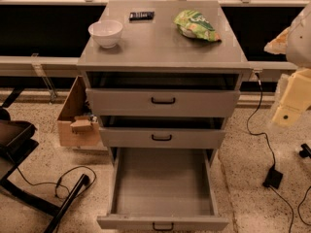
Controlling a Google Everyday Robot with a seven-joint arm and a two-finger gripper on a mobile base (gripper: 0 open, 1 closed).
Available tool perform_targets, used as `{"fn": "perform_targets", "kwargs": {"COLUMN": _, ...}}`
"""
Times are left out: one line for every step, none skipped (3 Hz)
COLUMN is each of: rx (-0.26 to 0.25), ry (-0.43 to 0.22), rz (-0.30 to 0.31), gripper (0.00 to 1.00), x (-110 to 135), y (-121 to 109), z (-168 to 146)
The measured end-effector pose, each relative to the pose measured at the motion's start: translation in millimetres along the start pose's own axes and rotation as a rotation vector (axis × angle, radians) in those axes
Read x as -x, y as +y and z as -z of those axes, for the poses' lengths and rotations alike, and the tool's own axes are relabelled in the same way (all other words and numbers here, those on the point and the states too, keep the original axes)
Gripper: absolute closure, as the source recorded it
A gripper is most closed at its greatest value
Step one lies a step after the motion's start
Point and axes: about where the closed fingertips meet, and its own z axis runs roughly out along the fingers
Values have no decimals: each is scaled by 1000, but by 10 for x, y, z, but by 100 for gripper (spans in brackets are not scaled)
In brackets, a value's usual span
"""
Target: Close bottom drawer
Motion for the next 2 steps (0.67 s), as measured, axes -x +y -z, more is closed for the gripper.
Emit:
{"fn": "perform_targets", "kwargs": {"rx": 4, "ry": 3, "rz": -1, "gripper": 0, "x": 15, "y": 8, "z": -40}}
{"fn": "perform_targets", "kwargs": {"rx": 23, "ry": 15, "rz": -7, "gripper": 0, "x": 90, "y": 50, "z": -235}}
